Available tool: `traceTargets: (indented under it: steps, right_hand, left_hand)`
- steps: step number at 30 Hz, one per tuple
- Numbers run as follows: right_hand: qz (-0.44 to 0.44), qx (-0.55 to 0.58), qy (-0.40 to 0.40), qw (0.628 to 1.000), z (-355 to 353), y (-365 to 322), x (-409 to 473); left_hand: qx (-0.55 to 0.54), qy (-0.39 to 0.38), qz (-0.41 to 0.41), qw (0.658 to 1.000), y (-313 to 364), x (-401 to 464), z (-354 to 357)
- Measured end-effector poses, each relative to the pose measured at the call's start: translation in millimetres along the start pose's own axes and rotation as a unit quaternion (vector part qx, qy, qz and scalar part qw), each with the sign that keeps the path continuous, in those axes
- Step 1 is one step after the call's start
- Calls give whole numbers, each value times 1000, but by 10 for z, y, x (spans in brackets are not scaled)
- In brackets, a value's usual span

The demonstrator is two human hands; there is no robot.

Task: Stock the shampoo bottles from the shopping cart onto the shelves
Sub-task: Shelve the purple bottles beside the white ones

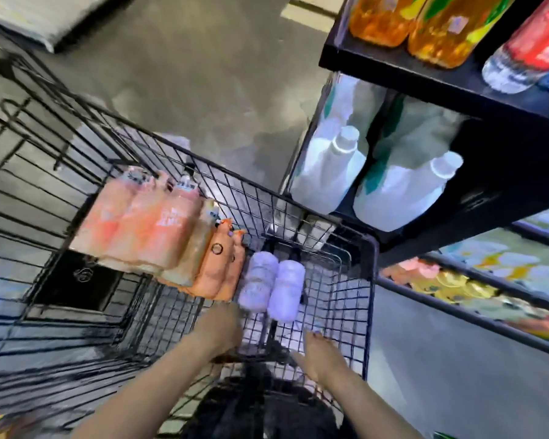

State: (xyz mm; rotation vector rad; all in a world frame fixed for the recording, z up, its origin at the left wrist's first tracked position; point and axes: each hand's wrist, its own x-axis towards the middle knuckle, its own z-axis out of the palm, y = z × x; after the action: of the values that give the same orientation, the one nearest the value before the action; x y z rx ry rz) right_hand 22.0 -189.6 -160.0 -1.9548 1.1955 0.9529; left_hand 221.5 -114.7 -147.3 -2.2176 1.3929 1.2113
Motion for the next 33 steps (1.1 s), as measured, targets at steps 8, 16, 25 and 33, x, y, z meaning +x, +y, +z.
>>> traceTargets:
  steps: [8, 16, 25, 33]
  right_hand:
    - [64, 368, 78, 925, 166, -48, 818]
    - [141, 470, 128, 862, 355, -141, 1584]
    - [145, 454, 104, 873, 224, 79, 1451]
    - [161, 553, 83, 813, 244, 205, 998]
  left_hand:
    - [-67, 18, -19, 997, 58, 1003, 354]
    - [-245, 65, -99, 962, 57, 1627, 645]
    - [-290, 75, -88, 950, -6, 1635, 671]
    - [-267, 106, -158, 945, 248, 1614, 654]
